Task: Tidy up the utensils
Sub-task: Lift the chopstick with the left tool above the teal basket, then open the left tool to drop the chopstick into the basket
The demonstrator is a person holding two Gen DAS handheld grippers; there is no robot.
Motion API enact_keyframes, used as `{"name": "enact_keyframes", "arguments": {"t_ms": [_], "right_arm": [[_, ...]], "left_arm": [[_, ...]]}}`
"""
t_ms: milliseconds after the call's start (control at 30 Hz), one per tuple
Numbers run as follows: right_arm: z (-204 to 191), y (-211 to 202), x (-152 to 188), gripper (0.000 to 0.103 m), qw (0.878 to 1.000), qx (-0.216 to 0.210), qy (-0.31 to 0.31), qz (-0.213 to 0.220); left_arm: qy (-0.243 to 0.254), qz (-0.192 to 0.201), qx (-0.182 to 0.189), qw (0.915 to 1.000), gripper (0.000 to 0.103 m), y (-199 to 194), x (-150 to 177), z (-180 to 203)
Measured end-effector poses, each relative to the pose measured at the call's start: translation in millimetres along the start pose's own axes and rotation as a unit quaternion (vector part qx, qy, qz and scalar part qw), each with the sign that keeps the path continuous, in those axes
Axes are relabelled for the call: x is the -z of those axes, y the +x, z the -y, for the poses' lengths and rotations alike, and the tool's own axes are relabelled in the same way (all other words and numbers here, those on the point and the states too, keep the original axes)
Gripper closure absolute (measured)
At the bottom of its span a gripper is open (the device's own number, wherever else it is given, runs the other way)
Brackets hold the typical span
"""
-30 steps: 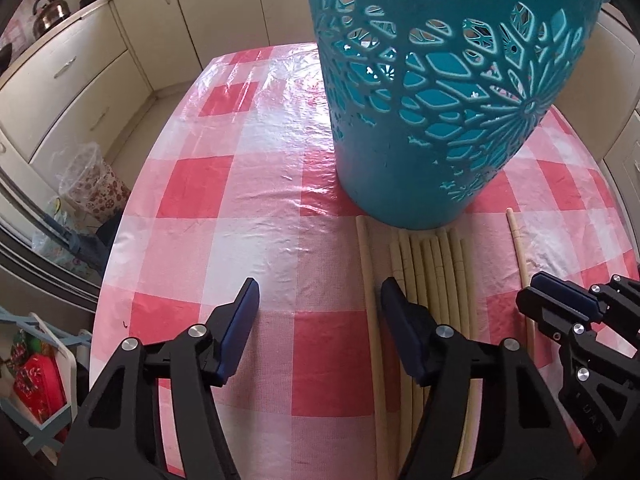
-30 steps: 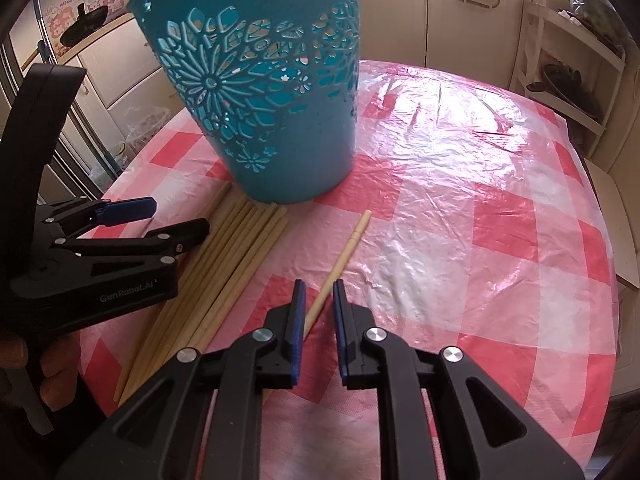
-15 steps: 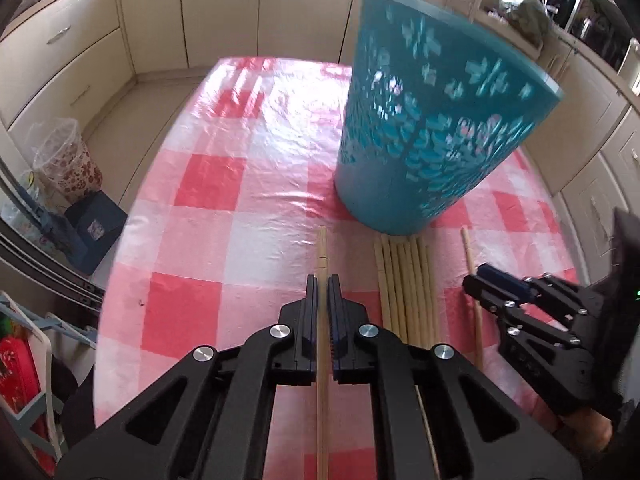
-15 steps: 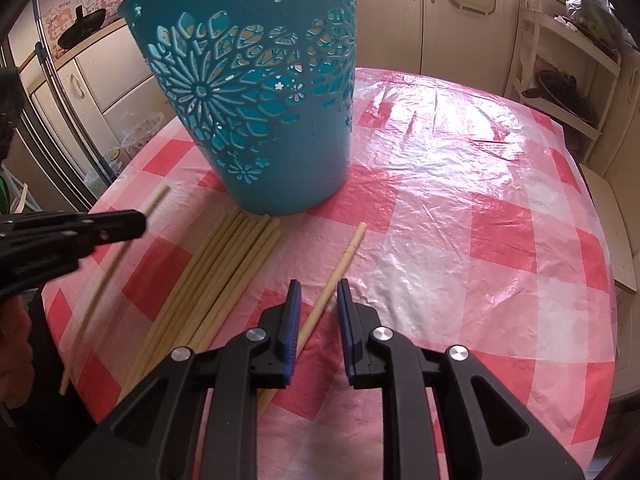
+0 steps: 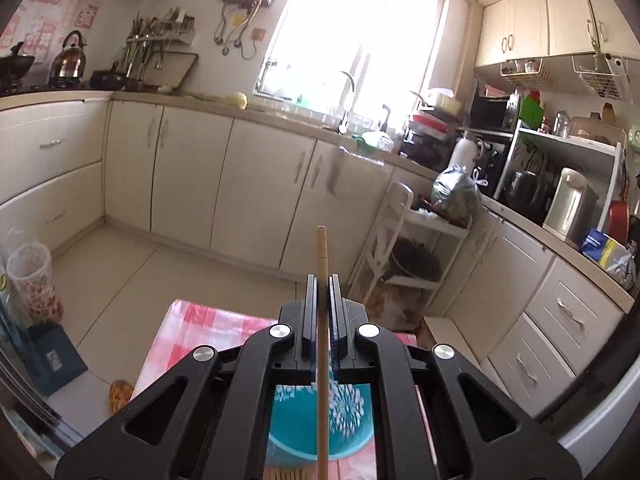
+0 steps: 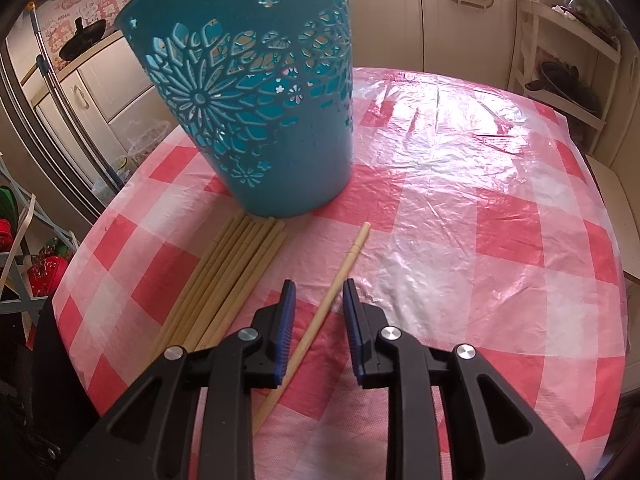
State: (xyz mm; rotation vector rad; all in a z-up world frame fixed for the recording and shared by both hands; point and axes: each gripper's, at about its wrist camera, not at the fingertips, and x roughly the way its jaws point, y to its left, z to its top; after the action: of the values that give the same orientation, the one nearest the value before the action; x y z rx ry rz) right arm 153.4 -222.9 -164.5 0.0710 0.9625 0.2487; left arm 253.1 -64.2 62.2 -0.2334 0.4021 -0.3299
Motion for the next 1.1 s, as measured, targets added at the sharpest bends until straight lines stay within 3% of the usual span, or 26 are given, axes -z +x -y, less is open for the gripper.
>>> {"name": "enact_keyframes", "arguments": {"t_ms": [100,367,767,833,967,1100], "right_arm": [[0.6,-0.3,0.1,0.075,1.0,-0.003,-0.003,0.0],[-0.2,0.9,-0.3,0.073,1.0,-0.004,-0.004,0.0],[-0.6,0.4,-0.9,0.072,1.0,-0.002,-0.006,-0.001],[-3.5,1.6,-1.4,0.072,1.0,0.0,-0.008,-0.001],[0.0,0.9,-1.4,0.072,1.0,-0.006,0.0,-0.003],[6.9,-1.0,0.0,0.072,1.0,-0.013,0.017,-0.003]], "left_arm": [[0.0,0.023,-0.03,0.9993,0.098,26.2,-1.3,7.6],[0.009,0.016,-0.076,0.9969,0.098,73.9,27.4,-5.6],[0.037,-0.027,-0.089,0.995,0.098,83.9,63.8,-12.9],[0.044,-0.041,-0.089,0.9942,0.093,83.1,67.9,-11.7],[0.048,-0.052,-0.11,0.9915,0.053,68.3,73.7,-17.0],[0.029,-0.038,-0.128,0.9906,0.03,29.1,76.1,-38.4]]}}
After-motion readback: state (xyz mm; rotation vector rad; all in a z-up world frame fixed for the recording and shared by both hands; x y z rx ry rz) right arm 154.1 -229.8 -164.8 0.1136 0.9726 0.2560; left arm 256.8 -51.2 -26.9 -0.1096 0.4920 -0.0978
